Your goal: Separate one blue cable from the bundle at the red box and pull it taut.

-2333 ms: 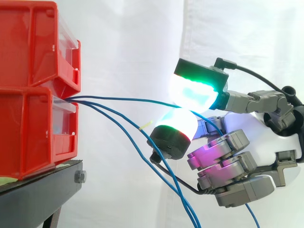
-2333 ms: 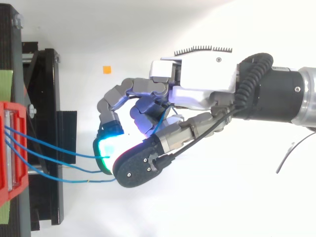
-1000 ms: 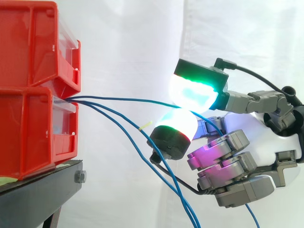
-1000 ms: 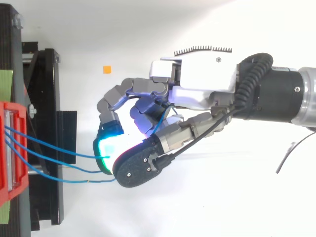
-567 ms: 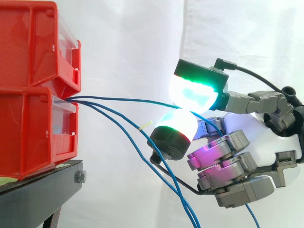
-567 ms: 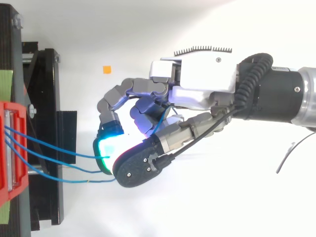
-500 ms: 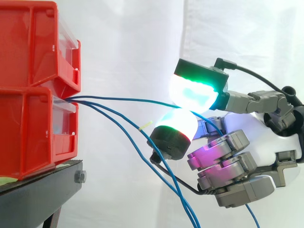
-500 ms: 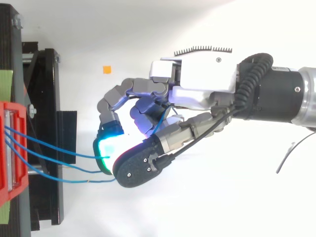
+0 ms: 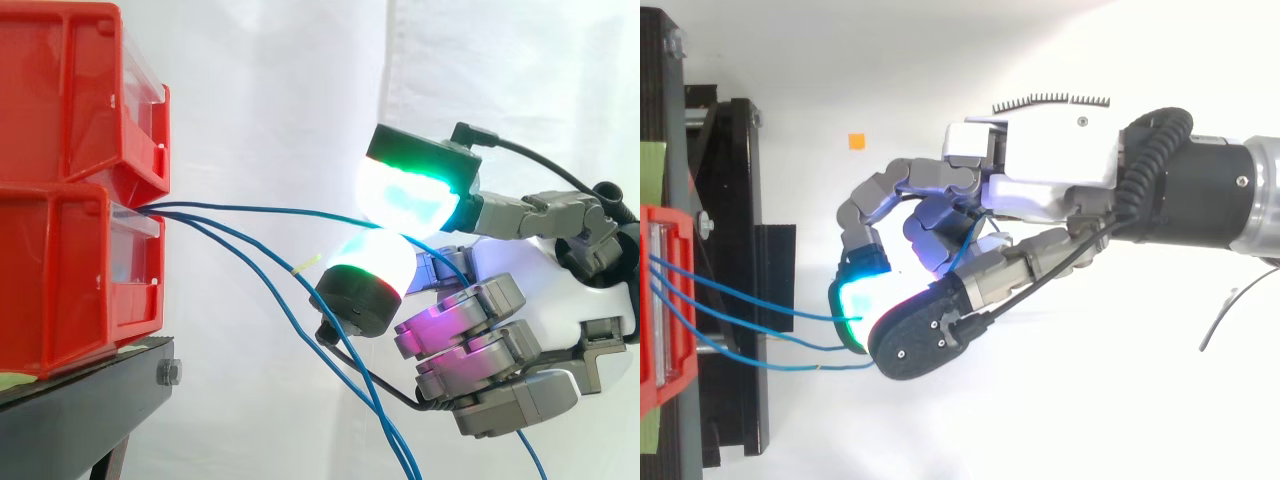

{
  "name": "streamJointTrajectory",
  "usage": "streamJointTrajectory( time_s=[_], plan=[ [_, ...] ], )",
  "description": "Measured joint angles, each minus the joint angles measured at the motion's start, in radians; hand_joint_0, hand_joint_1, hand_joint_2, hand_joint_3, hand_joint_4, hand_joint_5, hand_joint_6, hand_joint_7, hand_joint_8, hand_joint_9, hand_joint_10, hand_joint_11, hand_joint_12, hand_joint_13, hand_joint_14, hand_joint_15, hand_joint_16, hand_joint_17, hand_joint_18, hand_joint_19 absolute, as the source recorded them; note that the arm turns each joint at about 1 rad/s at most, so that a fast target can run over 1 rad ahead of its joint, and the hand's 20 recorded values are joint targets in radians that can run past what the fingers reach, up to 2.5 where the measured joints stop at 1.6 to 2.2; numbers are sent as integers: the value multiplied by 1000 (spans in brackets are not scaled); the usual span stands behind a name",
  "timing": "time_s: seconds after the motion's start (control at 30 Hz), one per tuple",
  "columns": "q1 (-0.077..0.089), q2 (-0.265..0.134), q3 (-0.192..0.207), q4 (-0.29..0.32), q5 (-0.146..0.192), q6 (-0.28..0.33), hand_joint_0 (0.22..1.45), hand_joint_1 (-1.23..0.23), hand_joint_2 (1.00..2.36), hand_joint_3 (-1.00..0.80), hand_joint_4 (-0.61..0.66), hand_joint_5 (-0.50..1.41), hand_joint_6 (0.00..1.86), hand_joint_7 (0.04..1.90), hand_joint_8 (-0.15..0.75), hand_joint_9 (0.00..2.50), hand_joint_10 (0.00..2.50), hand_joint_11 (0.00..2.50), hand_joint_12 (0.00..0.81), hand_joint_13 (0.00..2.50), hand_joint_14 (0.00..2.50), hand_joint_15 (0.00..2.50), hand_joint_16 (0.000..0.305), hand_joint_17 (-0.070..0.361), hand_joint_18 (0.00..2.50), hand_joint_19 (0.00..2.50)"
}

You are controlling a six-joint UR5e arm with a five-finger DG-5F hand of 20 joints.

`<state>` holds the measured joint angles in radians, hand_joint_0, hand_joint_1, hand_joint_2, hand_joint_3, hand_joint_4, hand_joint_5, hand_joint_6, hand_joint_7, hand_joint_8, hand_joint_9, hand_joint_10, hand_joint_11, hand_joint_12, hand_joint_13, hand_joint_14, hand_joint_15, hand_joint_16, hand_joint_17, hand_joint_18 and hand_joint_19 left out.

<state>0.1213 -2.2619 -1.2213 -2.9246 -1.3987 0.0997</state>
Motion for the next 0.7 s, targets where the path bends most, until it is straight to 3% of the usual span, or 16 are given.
streamJointTrajectory(
  time_s=[0.7],
  plan=[
    [0, 0, 0, 0, 0, 0, 723, -752, 1019, -236, -21, -173, 937, 1160, 293, 693, 2500, 1442, 390, 713, 2500, 1670, 33, 73, 1339, 2164]
  ],
)
